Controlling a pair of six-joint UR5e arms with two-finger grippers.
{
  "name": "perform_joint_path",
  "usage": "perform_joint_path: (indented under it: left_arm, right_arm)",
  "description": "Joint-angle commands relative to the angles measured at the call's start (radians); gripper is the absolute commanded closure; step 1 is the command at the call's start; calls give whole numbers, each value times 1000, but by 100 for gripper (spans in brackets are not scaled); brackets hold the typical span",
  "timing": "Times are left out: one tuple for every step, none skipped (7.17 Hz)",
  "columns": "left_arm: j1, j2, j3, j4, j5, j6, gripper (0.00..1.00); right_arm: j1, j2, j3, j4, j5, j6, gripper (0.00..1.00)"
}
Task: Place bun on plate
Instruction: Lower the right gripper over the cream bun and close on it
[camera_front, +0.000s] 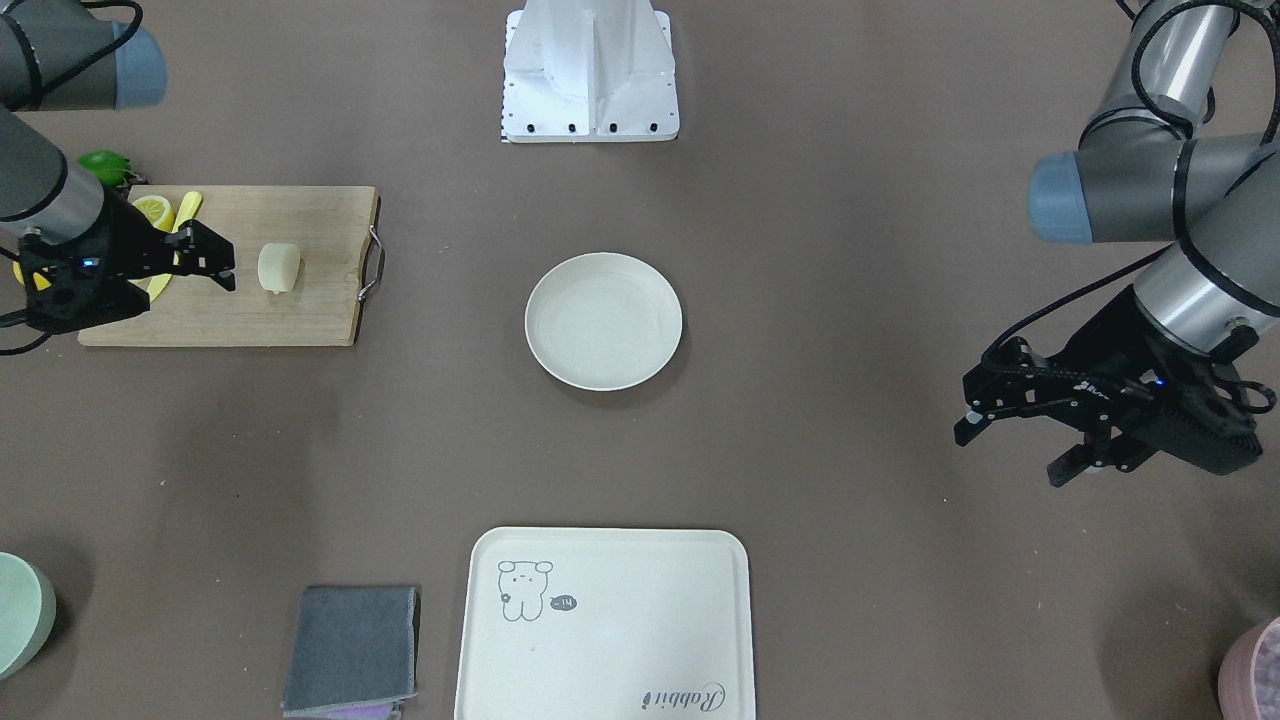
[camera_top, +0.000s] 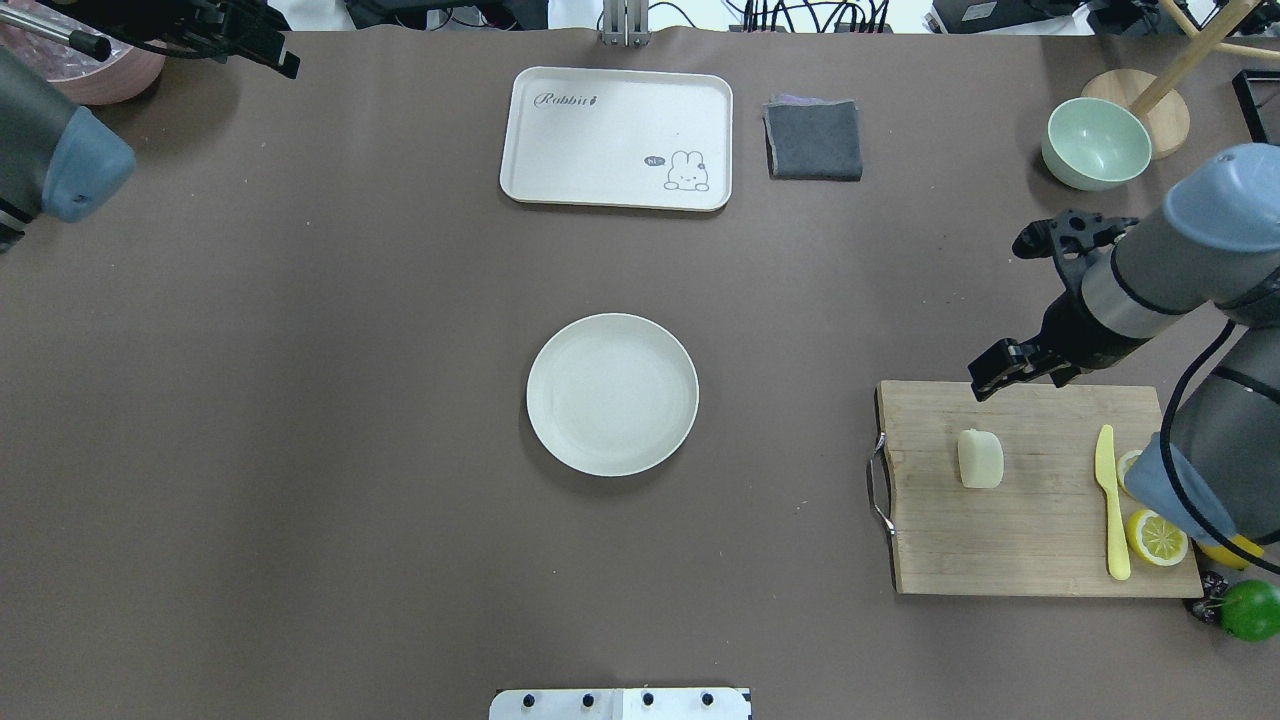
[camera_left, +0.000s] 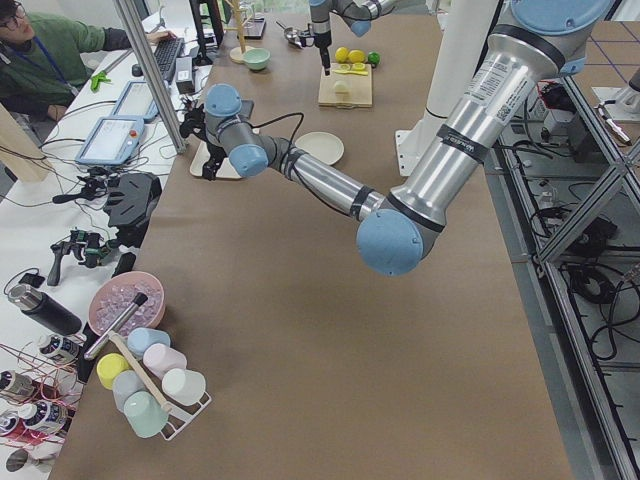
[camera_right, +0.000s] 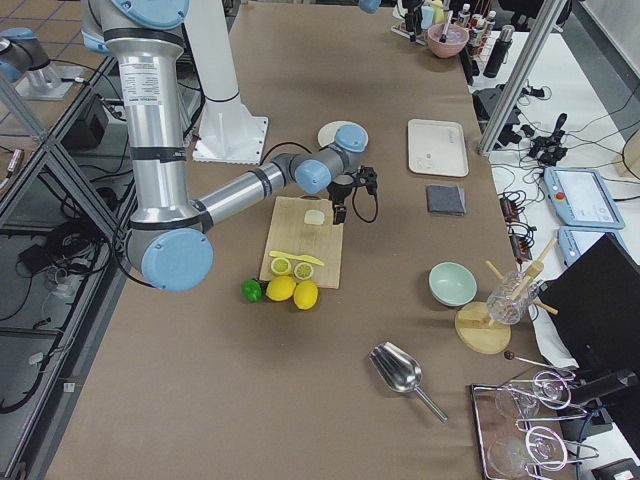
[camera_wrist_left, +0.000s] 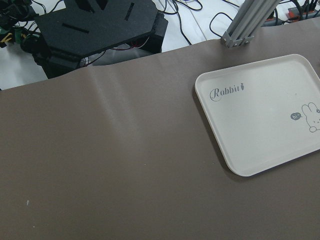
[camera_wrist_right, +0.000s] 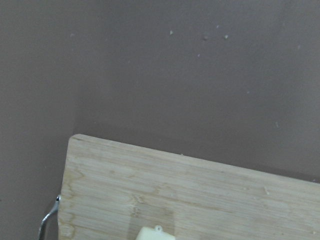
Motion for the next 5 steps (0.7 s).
perform_joint_path:
  left_arm:
    - [-4, 2, 1, -1, 41, 1, 3]
    - [-2, 2, 1, -1, 50, 1, 3]
    - [1, 2, 5, 1, 64, 3, 3]
    - [1, 1, 10, 1, 78, 3, 3]
    - [2, -2, 28, -1, 84, 10, 3]
  right_arm:
    - [-103, -19, -3, 43, -78, 94, 0]
    - [-108, -40, -3, 45, -93, 96, 0]
    - [-108, -57, -3, 45, -103, 96, 1]
    - [-116, -56, -1, 45, -103, 100, 13]
    - [-122, -46, 4, 47, -103, 117, 50]
